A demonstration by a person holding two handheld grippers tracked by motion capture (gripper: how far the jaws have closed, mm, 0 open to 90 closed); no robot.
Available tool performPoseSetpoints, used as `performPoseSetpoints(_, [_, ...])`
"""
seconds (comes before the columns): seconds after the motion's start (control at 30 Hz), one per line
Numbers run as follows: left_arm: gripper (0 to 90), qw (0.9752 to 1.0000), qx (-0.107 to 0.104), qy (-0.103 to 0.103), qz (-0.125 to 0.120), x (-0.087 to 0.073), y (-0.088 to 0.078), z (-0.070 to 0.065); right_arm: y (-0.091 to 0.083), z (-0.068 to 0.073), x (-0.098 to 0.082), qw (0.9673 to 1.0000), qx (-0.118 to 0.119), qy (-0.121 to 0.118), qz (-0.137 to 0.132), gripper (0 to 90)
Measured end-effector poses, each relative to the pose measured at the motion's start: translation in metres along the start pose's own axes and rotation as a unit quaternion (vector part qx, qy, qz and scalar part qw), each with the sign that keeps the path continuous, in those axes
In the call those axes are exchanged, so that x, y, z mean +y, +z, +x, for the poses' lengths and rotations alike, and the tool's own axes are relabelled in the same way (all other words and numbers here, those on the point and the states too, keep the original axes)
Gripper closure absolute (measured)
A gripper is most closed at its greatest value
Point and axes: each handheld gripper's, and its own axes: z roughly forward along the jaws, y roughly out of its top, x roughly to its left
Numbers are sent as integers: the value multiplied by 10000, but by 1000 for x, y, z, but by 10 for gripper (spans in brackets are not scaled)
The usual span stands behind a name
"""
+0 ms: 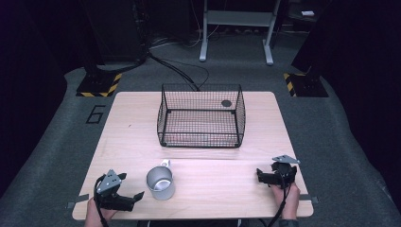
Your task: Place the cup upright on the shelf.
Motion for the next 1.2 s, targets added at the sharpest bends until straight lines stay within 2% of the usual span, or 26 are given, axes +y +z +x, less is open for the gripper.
performPoseSetpoints(0.07, [1, 9999, -139, 24, -36, 2, -1, -4, 0, 0, 0, 10000, 0, 1, -1, 3])
performPoseSetpoints(0.17, [2, 9998, -176, 40, -80, 4, -1, -8, 0, 0, 0, 10000, -1, 1, 2, 3])
performPoseSetpoints(0.3, [2, 9994, -256, 190, -133, 12, 2, -20, 0, 0, 0, 10000, 0, 1, 0, 3])
performPoseSetpoints(0.43, [2, 9992, -310, 205, -146, 16, 3, -26, 0, 0, 0, 10000, 0, -1, 0, 3])
performPoseSetpoints(0.73, [0, 9992, -307, 209, -157, 26, 12, -38, 0, 0, 0, 10000, 0, 0, 2, 3])
performPoseSetpoints(0.87, [0, 9990, -272, 321, -142, 30, 15, -40, 0, 0, 0, 10000, 0, 2, 0, 3])
performPoseSetpoints(0.97, [0, 9989, -302, 316, -143, 32, 18, -42, 0, 0, 0, 10000, -1, 3, 1, 3])
performPoseSetpoints(1.07, [0, 9985, -328, 411, -124, 36, 22, -44, 0, 0, 0, 10000, -1, 3, 1, 3])
performPoseSetpoints(1.2, [0, 9986, -289, 427, -149, 38, 26, -47, 0, 0, 0, 10000, -1, 1, 0, 3])
